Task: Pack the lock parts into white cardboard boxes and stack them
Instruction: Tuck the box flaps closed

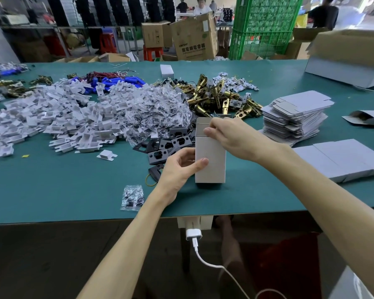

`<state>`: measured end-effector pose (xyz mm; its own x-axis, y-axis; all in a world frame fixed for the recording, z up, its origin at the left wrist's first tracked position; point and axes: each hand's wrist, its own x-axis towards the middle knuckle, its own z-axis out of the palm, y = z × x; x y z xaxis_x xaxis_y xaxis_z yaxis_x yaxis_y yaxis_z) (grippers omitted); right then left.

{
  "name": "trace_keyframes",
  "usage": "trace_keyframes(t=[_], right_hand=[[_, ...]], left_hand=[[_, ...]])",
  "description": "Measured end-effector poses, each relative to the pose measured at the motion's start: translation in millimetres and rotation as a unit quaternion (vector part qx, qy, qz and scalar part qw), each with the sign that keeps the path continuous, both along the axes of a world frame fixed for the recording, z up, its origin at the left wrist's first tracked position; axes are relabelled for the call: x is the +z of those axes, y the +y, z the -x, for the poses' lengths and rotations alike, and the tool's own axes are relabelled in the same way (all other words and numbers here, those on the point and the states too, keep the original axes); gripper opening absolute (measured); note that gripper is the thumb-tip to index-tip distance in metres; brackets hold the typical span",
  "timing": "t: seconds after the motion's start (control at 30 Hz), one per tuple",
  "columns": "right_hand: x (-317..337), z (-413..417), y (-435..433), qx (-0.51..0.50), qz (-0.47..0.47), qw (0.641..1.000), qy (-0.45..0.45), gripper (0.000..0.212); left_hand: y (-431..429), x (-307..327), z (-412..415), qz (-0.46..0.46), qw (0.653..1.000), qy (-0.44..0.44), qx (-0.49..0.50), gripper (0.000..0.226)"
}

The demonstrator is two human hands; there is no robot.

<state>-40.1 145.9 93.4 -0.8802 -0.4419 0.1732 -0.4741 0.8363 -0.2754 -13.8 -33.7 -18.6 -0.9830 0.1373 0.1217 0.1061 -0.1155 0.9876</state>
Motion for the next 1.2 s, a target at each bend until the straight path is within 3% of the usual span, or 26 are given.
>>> trace_keyframes(t=[0.07, 0.33, 0.4, 0.47, 0.57, 0.63, 0.7, 0.87, 1.03, 1.2], right_hand=[[-0.2, -1.7, -0.2, -0.011, -0.001, 1.000, -0.007, 0.047], [-7.5, -3.8, 2.9, -0.035, -0.017, 0.999, 0.035, 0.047], [-18.4, -4.3, 6.4, -0.031, 0.054, 0.997, 0.047, 0.037], [-33.3, -9.7, 9.1, -0.041, 0.182, 0.981, 0.057, 0.031], [-58.2, -16.4, 12.1, -0.063, 0.373, 0.925, -0.041, 0.052], [-73.1, -22.1, 10.7, -0.064, 0.456, 0.881, -0.108, 0.052], [-84.6, -26.9, 9.9, -0.072, 0.497, 0.857, -0.111, 0.046], [-102.6, -35.4, 2.8, -0.082, 0.573, 0.801, -0.155, 0.032], [-107.0, -35.3, 2.4, -0.087, 0.578, 0.795, -0.163, 0.014], [-110.2, -34.7, 2.8, -0.103, 0.563, 0.803, -0.168, 0.016]], left_hand=[[0.2, 0.9, -0.5, -0.002, 1.000, -0.001, -0.001, 0.042], [1.0, 1.7, -1.0, -0.010, 1.000, -0.001, -0.001, 0.043], [1.1, 2.3, -1.6, -0.015, 1.000, -0.002, 0.001, 0.044], [0.7, 2.2, -1.4, -0.025, 1.000, 0.000, 0.000, 0.042], [1.3, 2.3, -0.7, -0.041, 0.999, 0.012, 0.003, 0.055], [1.2, 1.7, 0.4, -0.042, 0.999, 0.011, 0.003, 0.068], [0.7, 1.2, 0.6, -0.037, 0.999, 0.007, -0.004, 0.069], [0.6, 0.0, 1.6, -0.016, 1.000, -0.001, 0.010, 0.044], [0.8, -3.1, 2.8, 0.010, 1.000, -0.007, 0.011, 0.023], [-0.4, -4.9, 3.0, 0.007, 0.999, -0.021, 0.027, 0.013]])
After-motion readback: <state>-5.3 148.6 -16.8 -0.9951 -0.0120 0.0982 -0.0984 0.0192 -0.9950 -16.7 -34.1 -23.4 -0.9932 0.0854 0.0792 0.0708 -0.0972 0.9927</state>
